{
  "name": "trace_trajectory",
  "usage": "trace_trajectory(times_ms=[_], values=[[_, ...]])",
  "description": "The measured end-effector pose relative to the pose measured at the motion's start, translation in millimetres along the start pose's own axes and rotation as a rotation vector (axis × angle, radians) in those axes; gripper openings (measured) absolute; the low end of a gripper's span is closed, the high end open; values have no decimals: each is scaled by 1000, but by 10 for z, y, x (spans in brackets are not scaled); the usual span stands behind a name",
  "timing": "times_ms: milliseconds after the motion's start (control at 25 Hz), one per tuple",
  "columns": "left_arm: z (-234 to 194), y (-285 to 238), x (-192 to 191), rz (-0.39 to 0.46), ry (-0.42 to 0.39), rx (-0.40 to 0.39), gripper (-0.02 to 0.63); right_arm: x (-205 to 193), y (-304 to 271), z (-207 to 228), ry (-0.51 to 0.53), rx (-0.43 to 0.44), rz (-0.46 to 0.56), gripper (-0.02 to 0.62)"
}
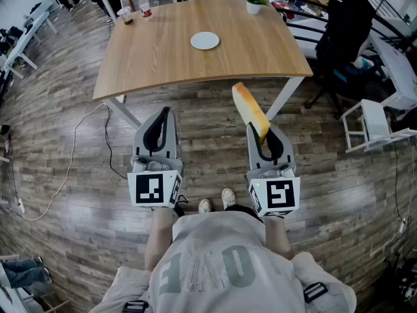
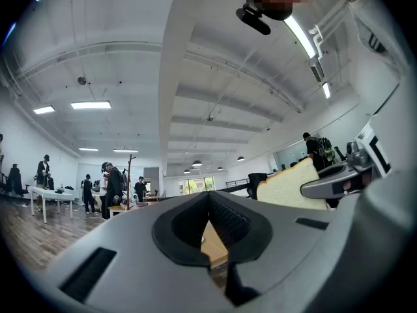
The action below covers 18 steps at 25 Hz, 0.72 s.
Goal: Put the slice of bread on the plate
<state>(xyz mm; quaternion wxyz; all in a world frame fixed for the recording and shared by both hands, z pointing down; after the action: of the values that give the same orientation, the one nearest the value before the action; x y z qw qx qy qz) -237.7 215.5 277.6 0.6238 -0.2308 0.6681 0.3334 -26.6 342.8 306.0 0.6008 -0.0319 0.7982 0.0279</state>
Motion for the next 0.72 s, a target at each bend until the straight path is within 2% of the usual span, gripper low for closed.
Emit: trace_trajectory(times_ms=[440,720], values=[[157,-149,-79,-13,3,-18,9,-139,3,165,-1,-1,-5,92],[236,-306,-156,-30,5,4,9,-260,-84,342,12,14,-2,92]])
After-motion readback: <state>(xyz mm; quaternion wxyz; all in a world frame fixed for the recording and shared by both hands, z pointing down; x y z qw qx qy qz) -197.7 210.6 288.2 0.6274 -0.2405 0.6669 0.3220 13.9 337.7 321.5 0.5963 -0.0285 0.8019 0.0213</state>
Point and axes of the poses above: the fingertips, and each gripper's own axes: y backward along the fingers, z to its right, x out of its top, the point moved 9 cm from there along y, backward along the fingers, and after that the axes turned 9 degrees about y, right-handed, at the moved point
